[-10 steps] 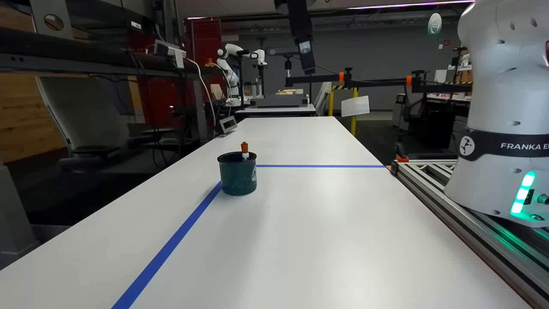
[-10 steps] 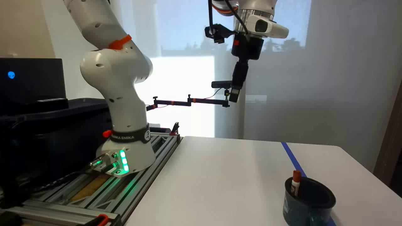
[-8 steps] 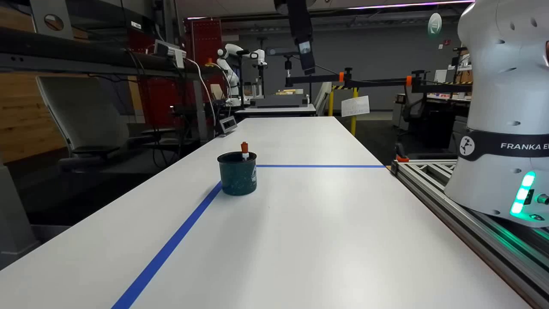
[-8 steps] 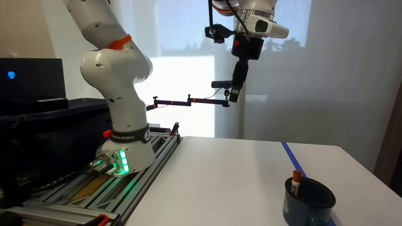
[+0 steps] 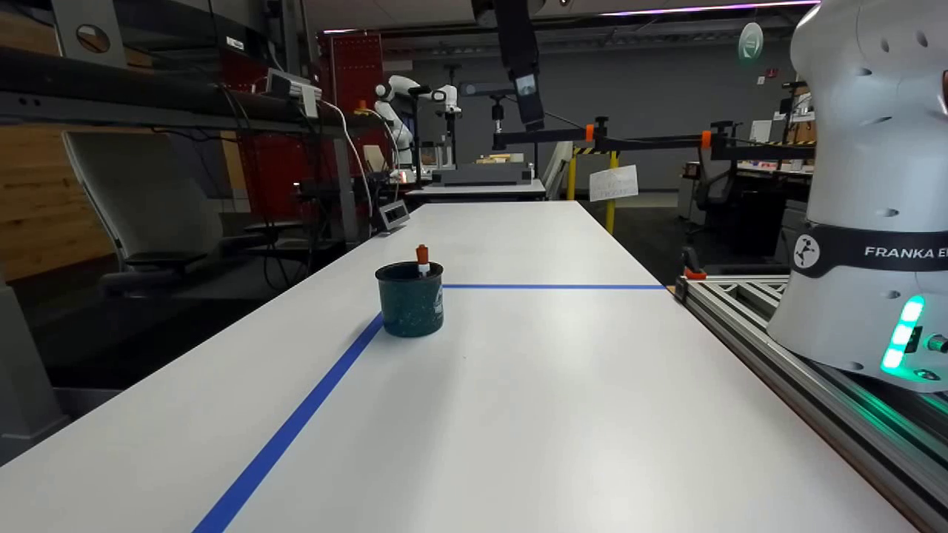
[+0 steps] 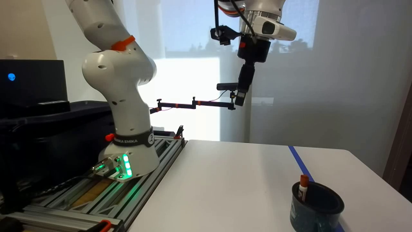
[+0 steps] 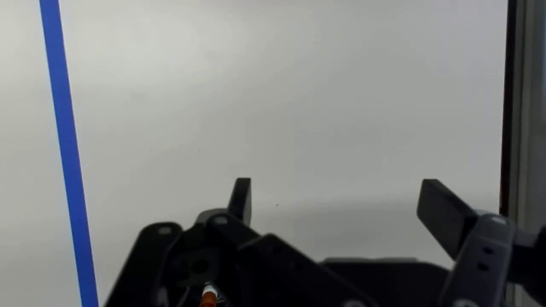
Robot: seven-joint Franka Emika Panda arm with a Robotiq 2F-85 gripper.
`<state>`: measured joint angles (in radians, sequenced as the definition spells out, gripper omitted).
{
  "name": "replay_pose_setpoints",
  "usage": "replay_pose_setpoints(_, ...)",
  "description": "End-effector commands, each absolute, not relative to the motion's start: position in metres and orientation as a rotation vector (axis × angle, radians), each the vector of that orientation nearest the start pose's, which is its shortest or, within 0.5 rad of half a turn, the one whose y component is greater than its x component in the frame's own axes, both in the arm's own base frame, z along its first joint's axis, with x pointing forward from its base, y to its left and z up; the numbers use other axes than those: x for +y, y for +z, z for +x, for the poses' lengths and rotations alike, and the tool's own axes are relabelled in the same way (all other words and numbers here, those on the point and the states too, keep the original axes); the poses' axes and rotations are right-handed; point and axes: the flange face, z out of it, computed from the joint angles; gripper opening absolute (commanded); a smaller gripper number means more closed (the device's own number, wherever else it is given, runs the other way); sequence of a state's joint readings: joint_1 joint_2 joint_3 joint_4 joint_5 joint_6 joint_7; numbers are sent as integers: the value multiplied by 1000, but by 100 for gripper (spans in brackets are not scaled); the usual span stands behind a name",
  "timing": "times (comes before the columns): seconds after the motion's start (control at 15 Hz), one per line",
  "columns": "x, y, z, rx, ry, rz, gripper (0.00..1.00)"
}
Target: Remove the marker from the mug
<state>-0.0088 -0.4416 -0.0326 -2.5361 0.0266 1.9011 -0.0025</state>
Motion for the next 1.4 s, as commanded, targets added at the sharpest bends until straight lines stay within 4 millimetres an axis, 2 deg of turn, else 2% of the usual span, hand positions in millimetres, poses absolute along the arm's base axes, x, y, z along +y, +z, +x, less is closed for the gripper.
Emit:
replay_pose_setpoints(0.0,-15,402,404,102,351,-3075,100)
replay_pose_setpoints(0.87,-51,346,515,286,552,-3024,100)
replay_pose_setpoints(1.33,-69,313,551,409,728,-2980,100)
